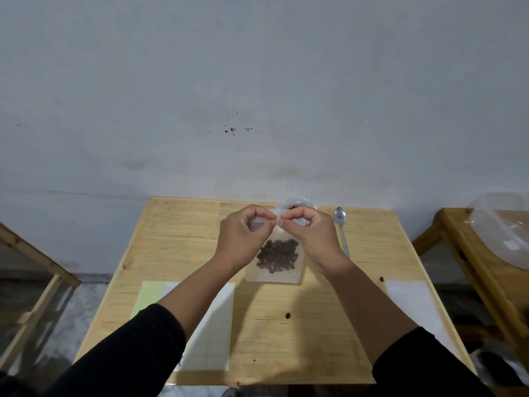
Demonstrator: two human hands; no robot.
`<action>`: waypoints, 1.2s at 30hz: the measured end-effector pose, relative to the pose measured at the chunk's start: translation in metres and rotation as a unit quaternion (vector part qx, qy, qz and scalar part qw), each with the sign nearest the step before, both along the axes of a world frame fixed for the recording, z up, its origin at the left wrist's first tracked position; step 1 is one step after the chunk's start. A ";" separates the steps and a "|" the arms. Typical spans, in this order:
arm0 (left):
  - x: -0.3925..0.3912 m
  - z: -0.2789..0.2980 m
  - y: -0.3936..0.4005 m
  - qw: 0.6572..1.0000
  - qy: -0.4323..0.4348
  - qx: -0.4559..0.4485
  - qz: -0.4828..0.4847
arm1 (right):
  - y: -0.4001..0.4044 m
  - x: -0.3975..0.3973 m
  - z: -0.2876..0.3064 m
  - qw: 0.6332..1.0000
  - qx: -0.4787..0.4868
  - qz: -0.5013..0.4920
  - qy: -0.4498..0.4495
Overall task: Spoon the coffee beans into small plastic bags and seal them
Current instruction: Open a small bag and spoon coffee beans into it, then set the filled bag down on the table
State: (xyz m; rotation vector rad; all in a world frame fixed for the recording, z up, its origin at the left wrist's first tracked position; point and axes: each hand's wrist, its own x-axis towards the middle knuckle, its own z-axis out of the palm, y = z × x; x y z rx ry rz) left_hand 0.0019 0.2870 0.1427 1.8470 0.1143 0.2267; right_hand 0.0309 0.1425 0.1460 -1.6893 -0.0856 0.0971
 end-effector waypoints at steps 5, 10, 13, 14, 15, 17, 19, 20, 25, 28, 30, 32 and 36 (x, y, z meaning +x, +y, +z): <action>0.000 0.000 0.000 0.999 0.000 -0.018 0.031 | 0.001 -0.001 -0.002 1.000 0.012 -0.008 0.006; 0.001 -0.005 0.001 0.996 0.013 -0.060 0.060 | -0.004 -0.003 -0.006 1.000 0.011 0.022 0.008; -0.001 -0.009 0.000 0.998 0.009 -0.055 0.042 | -0.004 -0.007 -0.008 1.000 -0.002 0.000 0.006; -0.003 -0.010 0.001 0.998 0.010 -0.045 0.030 | -0.003 -0.009 -0.010 1.000 0.000 -0.011 0.009; -0.004 -0.013 0.002 0.999 0.015 -0.035 0.019 | -0.002 -0.010 -0.012 1.000 0.006 -0.021 0.017; -0.010 -0.020 0.003 0.999 0.039 -0.014 -0.003 | 0.000 -0.015 -0.020 0.998 0.021 -0.041 0.044; -0.019 -0.031 0.004 0.998 0.064 -0.001 -0.012 | 0.000 -0.021 -0.030 0.996 0.024 -0.052 0.070; -0.025 -0.037 0.004 0.997 0.074 0.003 -0.008 | 0.000 -0.025 -0.036 0.995 0.019 -0.052 0.080; -0.053 -0.081 -0.002 0.990 0.142 -0.002 0.024 | 0.000 -0.053 -0.076 0.987 -0.023 -0.053 0.148; -0.070 -0.110 -0.005 0.982 0.188 0.021 0.026 | -0.003 -0.069 -0.105 0.975 -0.107 -0.047 0.187; -0.078 -0.124 -0.006 0.978 0.203 0.042 0.023 | -0.003 -0.078 -0.120 0.970 -0.138 -0.041 0.196; -0.083 -0.135 -0.007 0.975 0.214 0.064 0.014 | -0.001 -0.085 -0.130 0.967 -0.154 -0.046 0.196; -0.083 -0.148 -0.008 0.969 0.225 0.098 0.004 | -0.002 -0.087 -0.140 0.960 -0.195 -0.059 0.191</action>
